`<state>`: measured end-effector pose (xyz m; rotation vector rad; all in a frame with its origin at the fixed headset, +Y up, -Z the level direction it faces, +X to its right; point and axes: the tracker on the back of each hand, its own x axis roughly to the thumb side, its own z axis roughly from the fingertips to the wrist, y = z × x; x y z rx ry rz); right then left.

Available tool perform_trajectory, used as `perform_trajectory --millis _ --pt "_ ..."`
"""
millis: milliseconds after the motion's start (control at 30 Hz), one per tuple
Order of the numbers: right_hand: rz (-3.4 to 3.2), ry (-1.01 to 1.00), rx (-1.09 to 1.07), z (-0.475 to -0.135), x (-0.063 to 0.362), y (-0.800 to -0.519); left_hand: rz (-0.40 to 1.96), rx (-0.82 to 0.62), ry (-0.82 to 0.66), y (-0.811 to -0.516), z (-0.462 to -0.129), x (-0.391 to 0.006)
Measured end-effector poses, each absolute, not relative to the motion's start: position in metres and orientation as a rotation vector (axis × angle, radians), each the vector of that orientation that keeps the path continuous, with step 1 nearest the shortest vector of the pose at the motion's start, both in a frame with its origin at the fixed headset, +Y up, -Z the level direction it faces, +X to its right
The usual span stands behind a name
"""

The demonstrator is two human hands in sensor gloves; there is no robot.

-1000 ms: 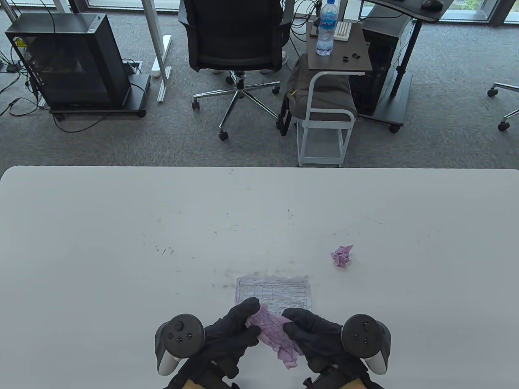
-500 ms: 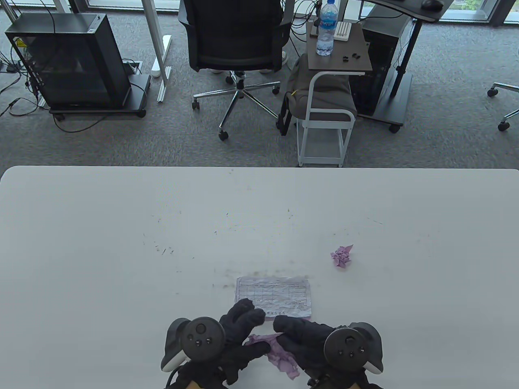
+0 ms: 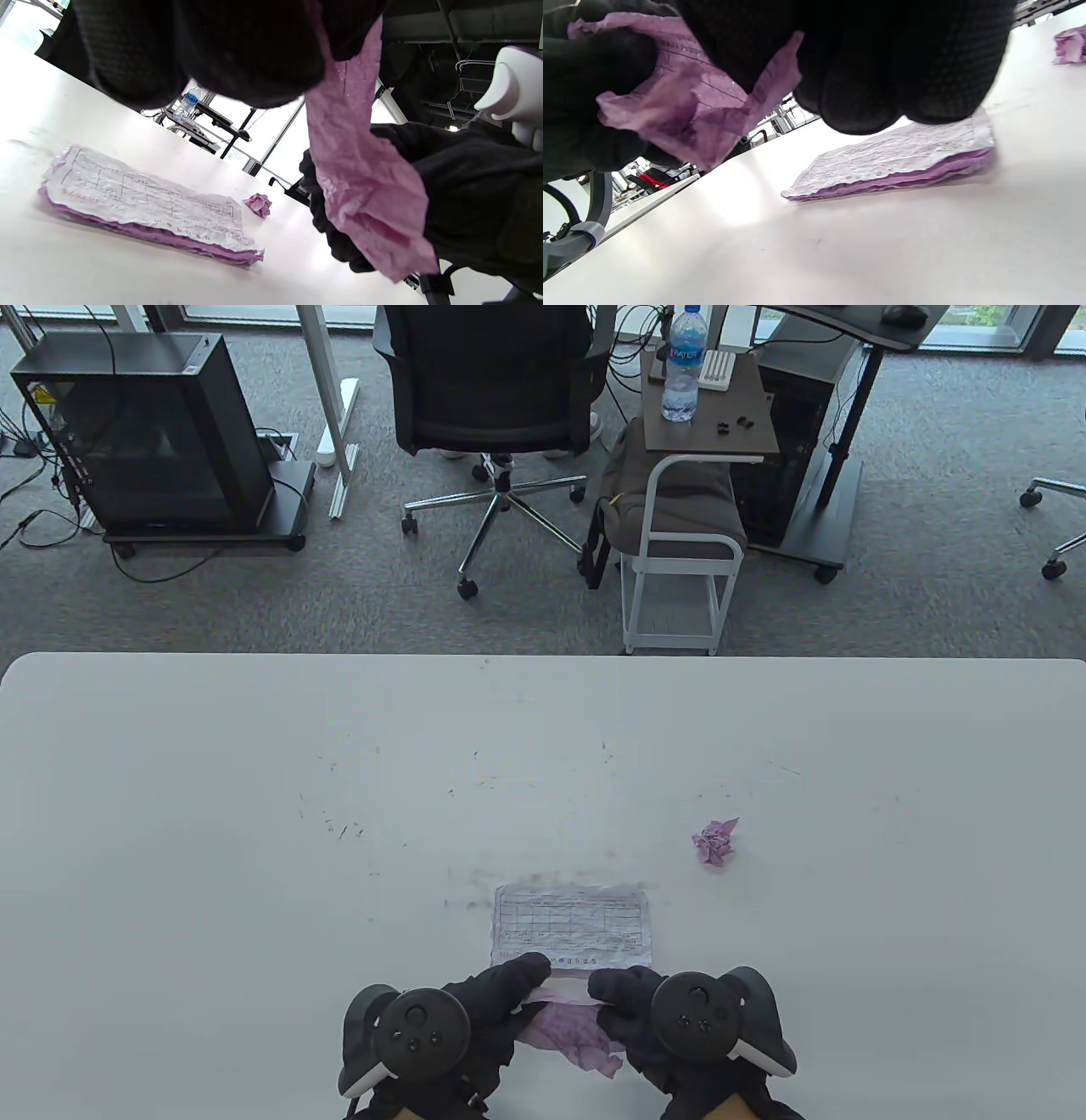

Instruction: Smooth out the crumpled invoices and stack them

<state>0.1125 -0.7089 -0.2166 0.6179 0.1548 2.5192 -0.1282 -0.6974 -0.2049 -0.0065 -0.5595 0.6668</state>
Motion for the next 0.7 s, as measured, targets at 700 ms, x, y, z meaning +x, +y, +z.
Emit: perform_trajectory --millis 700 --pt "2.298 -0.197 0.628 -0.207 0.108 -0.694 0.678 -0.225 -0.497 -0.712 -0.210 -0.119"
